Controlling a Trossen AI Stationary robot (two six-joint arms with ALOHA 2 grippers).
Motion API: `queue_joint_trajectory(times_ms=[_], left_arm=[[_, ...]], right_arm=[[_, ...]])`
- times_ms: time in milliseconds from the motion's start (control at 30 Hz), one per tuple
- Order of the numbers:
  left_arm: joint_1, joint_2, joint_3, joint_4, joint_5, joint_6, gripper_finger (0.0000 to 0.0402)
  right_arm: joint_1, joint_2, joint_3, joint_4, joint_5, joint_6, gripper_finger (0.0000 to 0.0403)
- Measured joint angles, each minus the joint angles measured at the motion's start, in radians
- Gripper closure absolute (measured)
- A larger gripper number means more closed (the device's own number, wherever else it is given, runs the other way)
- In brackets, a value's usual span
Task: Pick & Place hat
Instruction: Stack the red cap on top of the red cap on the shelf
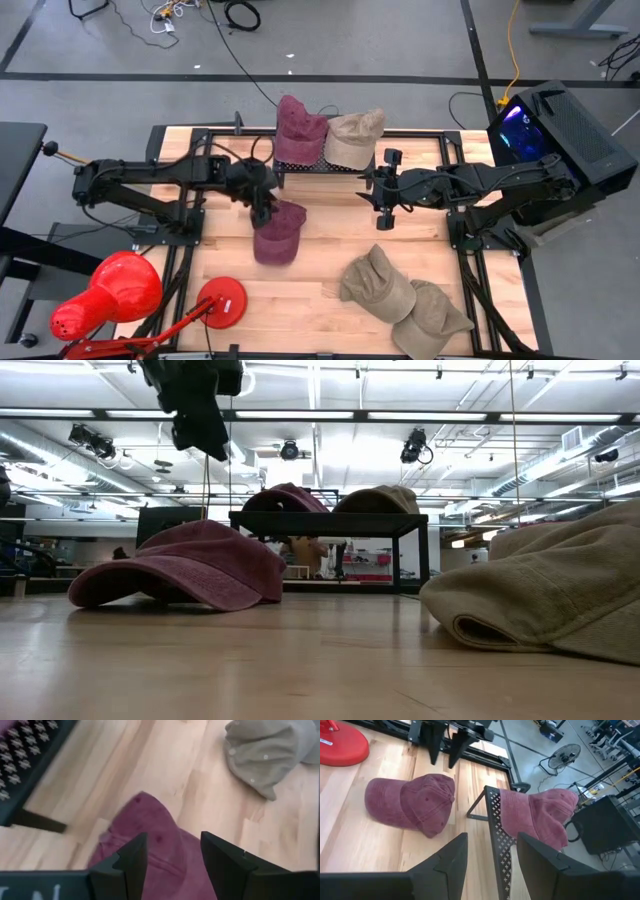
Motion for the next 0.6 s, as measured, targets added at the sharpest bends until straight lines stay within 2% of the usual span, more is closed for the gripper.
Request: queue_joint_trajectory(times_ms=[167, 467, 600], left_arm=[[-0.04, 0.0, 0.0, -0.05, -0.047, -0.13, 0.0216], [-0.055, 0.0, 0.0, -0.097, -0.123, -0.458, 0.0216], [-0.055, 0.01, 0.0, -0.096, -0.141, -0.526, 0.0216]], right_arm=[[0.0, 0.0, 0.0, 0.0, 0.0, -0.007, 0.0231], [0.0, 0.0, 0.0, 0.001, 0.0, -0.019, 0.0231], [0.0, 0.0, 0.0, 0.001, 0.0, -0.049, 0.0231]])
